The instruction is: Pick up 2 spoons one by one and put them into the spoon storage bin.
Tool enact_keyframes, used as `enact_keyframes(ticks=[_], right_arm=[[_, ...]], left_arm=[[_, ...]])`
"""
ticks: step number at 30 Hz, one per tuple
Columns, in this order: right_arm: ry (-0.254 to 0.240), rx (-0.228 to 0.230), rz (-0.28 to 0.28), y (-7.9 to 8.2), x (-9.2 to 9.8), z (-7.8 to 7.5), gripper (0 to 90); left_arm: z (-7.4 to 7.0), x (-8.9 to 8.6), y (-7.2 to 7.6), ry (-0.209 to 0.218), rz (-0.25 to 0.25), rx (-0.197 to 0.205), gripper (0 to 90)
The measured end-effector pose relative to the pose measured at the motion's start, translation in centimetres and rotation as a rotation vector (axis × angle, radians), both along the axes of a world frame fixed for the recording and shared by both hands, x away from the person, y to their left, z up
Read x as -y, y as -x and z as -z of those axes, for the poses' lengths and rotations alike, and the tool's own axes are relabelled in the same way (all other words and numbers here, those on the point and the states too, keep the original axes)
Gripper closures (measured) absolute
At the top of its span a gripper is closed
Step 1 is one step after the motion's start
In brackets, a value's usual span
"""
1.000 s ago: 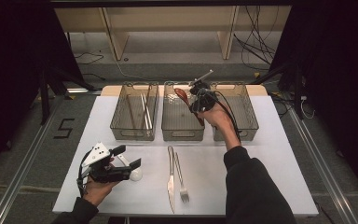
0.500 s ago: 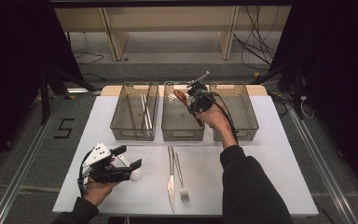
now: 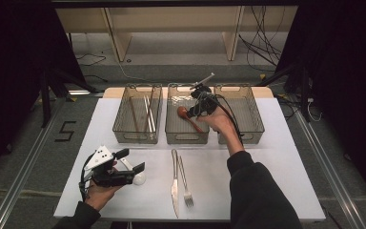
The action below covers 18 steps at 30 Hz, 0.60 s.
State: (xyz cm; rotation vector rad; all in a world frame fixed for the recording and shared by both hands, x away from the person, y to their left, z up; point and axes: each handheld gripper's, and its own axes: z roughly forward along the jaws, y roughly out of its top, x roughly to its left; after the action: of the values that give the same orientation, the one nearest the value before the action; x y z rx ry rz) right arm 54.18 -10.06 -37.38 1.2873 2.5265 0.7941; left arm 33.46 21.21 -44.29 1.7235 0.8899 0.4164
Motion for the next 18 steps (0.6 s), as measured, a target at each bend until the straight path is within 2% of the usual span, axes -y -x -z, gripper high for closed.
enact_keyframes(ticks=[3,9,14,18], right_arm=[[-0.014,0.017,-0.024,1.0,0.5,-0.6,40.3],[-0.071,0.065,-0.061,4.4,2.8,-1.4,35.8],[-0.114,0.089,-0.061,7.6,5.4,-0.6,33.7],[-0.128,0.104,-0.057,10.0,7.4,0.5,32.9]], left_arm=[[-0.1,-0.3,-0.1,-0.004,-0.011,0.000,15.9],[-0.7,-1.0,-0.6,-0.012,-0.047,0.009,15.9],[-1.1,-1.5,-1.0,-0.024,-0.074,-0.001,15.9],[-1.3,-1.8,-1.6,-0.045,-0.085,-0.018,15.9]])
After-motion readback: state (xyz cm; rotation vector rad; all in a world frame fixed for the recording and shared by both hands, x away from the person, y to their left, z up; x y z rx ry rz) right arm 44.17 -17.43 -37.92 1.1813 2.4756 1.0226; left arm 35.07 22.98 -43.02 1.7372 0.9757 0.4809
